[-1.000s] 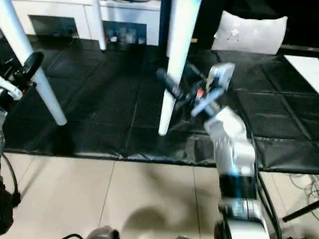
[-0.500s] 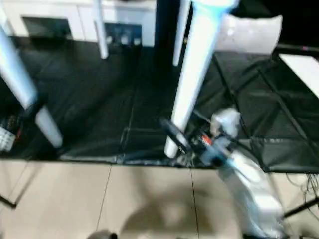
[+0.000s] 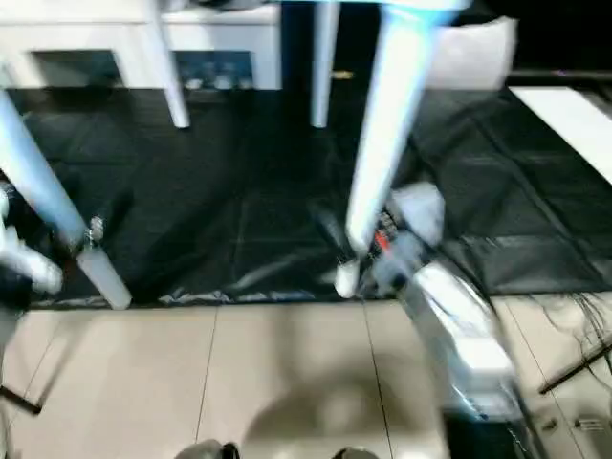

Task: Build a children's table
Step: Flip table

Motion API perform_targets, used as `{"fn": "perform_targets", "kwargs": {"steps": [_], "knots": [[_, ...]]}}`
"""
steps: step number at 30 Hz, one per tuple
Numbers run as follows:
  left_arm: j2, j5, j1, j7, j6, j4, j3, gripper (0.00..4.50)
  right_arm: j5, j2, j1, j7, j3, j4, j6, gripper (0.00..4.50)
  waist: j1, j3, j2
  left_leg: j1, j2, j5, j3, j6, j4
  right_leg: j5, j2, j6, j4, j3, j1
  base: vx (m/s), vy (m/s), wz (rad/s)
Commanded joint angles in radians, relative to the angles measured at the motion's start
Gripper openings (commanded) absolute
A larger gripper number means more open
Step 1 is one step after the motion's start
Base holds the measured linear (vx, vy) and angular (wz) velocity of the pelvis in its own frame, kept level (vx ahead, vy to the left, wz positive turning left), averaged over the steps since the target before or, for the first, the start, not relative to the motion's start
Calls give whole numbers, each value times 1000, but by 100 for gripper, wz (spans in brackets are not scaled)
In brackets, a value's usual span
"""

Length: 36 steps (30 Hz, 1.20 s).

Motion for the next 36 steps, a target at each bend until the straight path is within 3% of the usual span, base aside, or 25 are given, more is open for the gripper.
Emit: {"fn": "perform_targets", "kwargs": {"steps": [1,2,3,4,5,6,7,8,9,10,11,12,13,14,15,16,19,25,27,28,30,31,33,34,36], "knots": [[7,0,-49,22,5,18,5,444,-34,7,-63,-16,17,52,-27,450,-9,-42,4,75,14,-773,-12,-100,-81,-646,-25,-59,-118,-12,-25,-69,-11,5],[12,-7,-96,30,14,37,9,444,-61,18,-125,-31,27,103,-49,450,-13,-35,6,86,9,-746,-11,-88,-67,-715,-28,-35,-140,-32,-31,-77,-12,-6],[19,1,-119,34,17,52,4,444,-66,25,-161,-40,25,135,-55,450,-24,-29,24,69,19,-768,-11,-79,-94,-697,-2,-7,-135,-86,6,-77,-12,-6],[24,11,-142,40,19,71,-3,444,-66,30,-198,-50,20,174,-64,450,63,-23,57,-136,73,-948,35,-114,-245,-354,28,-64,222,-73,161,-153,-15,-5],[24,11,-142,40,19,71,-3,444,-66,30,-198,-50,20,174,-64,450,63,-23,57,-136,73,-948,35,-114,-245,-354,28,-64,222,-73,161,-125,-75,23],[32,41,-189,50,12,118,-24,444,-79,35,-277,-78,10,271,-90,450,74,-74,-13,-28,45,-576,121,-93,-148,-565,6,-33,176,42,72,-125,-75,23],[33,52,-213,53,7,146,-33,444,-86,40,-312,-89,5,325,-105,450,44,-71,-103,25,-12,-128,-11,-33,104,-1066,-86,74,-83,126,-40,40,-216,22],[36,75,-255,70,-1,198,-42,444,-108,41,-366,-108,4,416,-133,450,84,-72,-40,-11,-17,-5,-39,4,103,-1013,-109,60,-74,173,14,83,-182,3],[39,89,-280,81,-7,231,-46,444,-123,42,-397,-120,5,473,-151,450,84,-60,-26,-44,-2,14,-57,0,85,-866,-110,14,-51,163,37,83,-182,3],[41,110,-301,102,-16,259,-49,444,-133,44,-424,-127,6,525,-169,450,95,-68,-15,-18,28,-29,-47,-50,25,-553,-60,-66,-3,113,28,0,0,0],[41,110,-301,102,-16,259,-49,444,-133,44,-424,-127,6,525,-169,450,95,-68,-15,-18,28,-29,-47,-50,25,-553,-60,-66,-3,113,28,-53,-21,17],[41,147,-338,158,-50,311,-44,444,-149,55,-466,-137,6,611,-205,450,62,-97,14,22,60,-76,-56,-102,-15,-52,-4,-164,62,61,9,-53,-21,17],[41,155,-349,177,-61,329,-42,444,-153,61,-475,-140,3,630,-212,450,58,-105,19,1,51,-18,-55,-90,-17,156,-7,-192,73,46,36,0,0,0],[45,158,-351,179,-66,335,-43,444,-157,65,-476,-144,3,632,-217,450,56,-109,9,5,48,1,-47,-73,-10,225,-6,-199,69,47,31,0,0,0],[49,157,-346,168,-68,330,-47,444,-160,70,-470,-150,4,623,-218,450,52,-109,2,-6,41,29,-40,-45,-6,309,-13,-215,69,49,42,0,0,0],[45,147,-338,161,-67,316,-45,444,-154,75,-454,-149,1,596,-209,450,54,-110,3,-9,37,30,-35,-36,-3,333,-16,-219,68,51,43,0,0,0],[30,123,-304,149,-71,278,-37,444,-146,78,-389,-153,-2,511,-199,450,54,-108,-14,-12,40,-11,-23,-10,-12,298,-23,-213,56,56,50,0,0,0],[-2,76,-170,132,-116,193,10,444,-136,69,-168,-178,-20,287,-234,450,57,-96,-18,-9,46,-67,-14,-8,-22,210,-25,-190,40,63,41,0,0,0],[-21,47,-101,128,-122,139,31,444,-125,59,-72,-169,-21,172,-220,450,56,-87,-24,-7,49,-126,-14,-15,-31,125,-27,-176,32,67,39,0,0,0],[-51,5,-5,107,-123,58,41,444,-105,47,40,-158,-30,47,-214,450,55,-85,-25,-6,50,-144,-12,-14,-33,106,-28,-173,28,69,37,0,0,0],[-51,5,-5,107,-123,58,41,444,-105,47,40,-158,-30,47,-214,450,50,-74,-27,2,50,-231,-11,-22,-48,-13,-25,-164,11,69,32,0,0,0],[-78,-26,64,93,-125,4,44,444,-91,44,107,-152,-39,-20,-221,450,50,-73,-23,6,49,-265,-10,-33,-50,-89,-27,-167,3,74,28,0,0,0],[-116,-57,154,79,-133,-70,30,444,-66,43,186,-147,-51,-86,-231,450,51,-69,-28,0,56,-259,-11,-32,-55,-99,-29,-159,-1,77,30,0,0,0],[-132,-69,192,73,-137,-102,23,444,-55,43,219,-145,-56,-113,-235,450,48,-54,-30,2,58,-332,-11,-35,-67,-192,-31,-142,-14,79,24,0,0,0],[-187,-49,324,95,-168,-187,-35,444,-4,29,336,-103,-43,-196,-214,450,49,-52,-38,4,56,-374,-11,-37,-72,-295,-32,-107,-29,84,28,0,0,0]]}}
